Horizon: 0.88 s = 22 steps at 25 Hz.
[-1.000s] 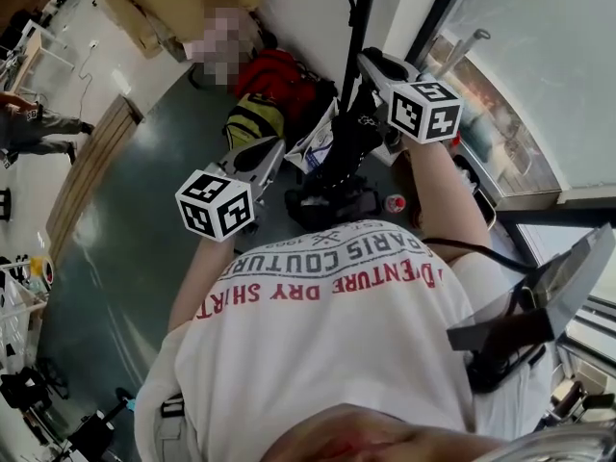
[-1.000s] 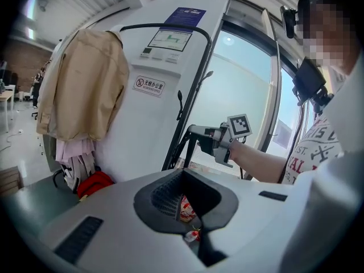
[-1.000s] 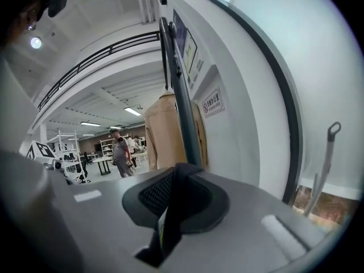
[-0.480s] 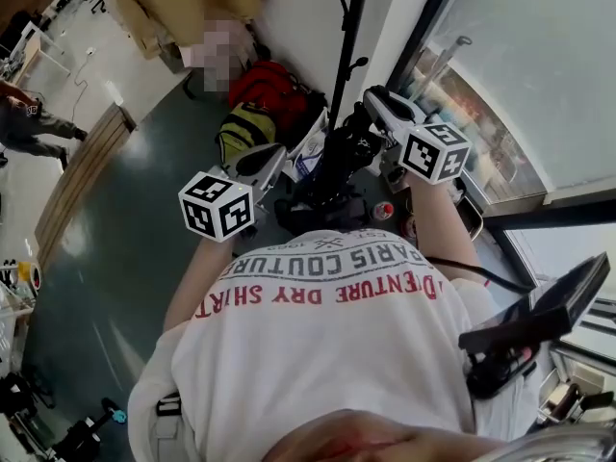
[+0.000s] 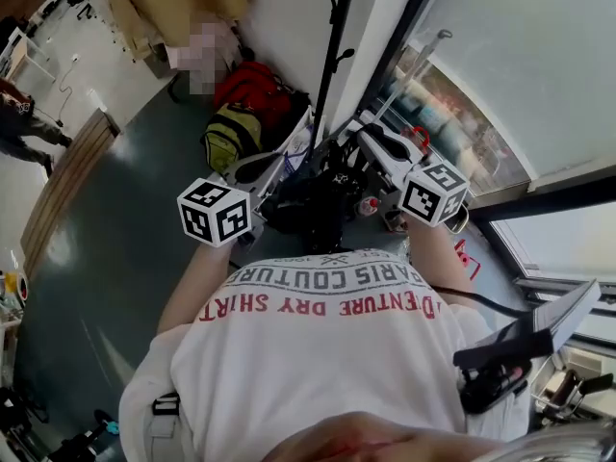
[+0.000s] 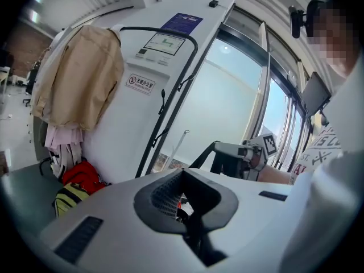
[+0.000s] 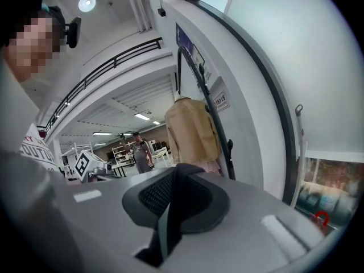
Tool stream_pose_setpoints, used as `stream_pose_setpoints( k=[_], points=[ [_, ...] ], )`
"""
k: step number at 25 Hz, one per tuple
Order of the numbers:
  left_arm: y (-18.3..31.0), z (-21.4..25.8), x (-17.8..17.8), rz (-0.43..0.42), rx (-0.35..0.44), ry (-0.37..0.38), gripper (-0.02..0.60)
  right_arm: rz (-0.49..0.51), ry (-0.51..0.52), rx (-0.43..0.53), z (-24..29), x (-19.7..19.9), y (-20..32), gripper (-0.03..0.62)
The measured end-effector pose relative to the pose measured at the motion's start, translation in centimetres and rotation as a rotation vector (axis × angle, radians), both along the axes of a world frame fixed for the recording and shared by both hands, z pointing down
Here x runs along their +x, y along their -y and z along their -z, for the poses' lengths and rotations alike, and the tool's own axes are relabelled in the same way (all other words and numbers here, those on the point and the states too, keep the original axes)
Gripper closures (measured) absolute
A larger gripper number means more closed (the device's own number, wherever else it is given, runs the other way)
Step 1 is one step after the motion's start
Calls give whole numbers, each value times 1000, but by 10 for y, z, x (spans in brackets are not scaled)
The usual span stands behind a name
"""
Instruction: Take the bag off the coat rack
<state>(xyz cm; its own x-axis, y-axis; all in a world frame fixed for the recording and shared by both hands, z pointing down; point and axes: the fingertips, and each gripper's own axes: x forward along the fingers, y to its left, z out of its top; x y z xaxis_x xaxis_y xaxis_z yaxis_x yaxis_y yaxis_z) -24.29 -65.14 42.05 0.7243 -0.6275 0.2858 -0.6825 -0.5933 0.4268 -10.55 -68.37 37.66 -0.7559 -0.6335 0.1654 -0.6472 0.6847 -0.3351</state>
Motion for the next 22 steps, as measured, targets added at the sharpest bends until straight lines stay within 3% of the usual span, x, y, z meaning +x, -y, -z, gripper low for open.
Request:
stream_pose_setpoints(
  k=[4, 11, 22],
  points=[
    [-27, 6, 9, -4, 11, -17, 580, 20, 17, 17, 8, 11, -50, 572],
    [-123, 32, 46, 24, 98, -1, 580, 67, 30, 40, 10, 41, -161, 572],
    [-381, 35, 154, 136, 111, 9, 580, 192, 30, 126, 37, 134, -372, 572]
  ],
)
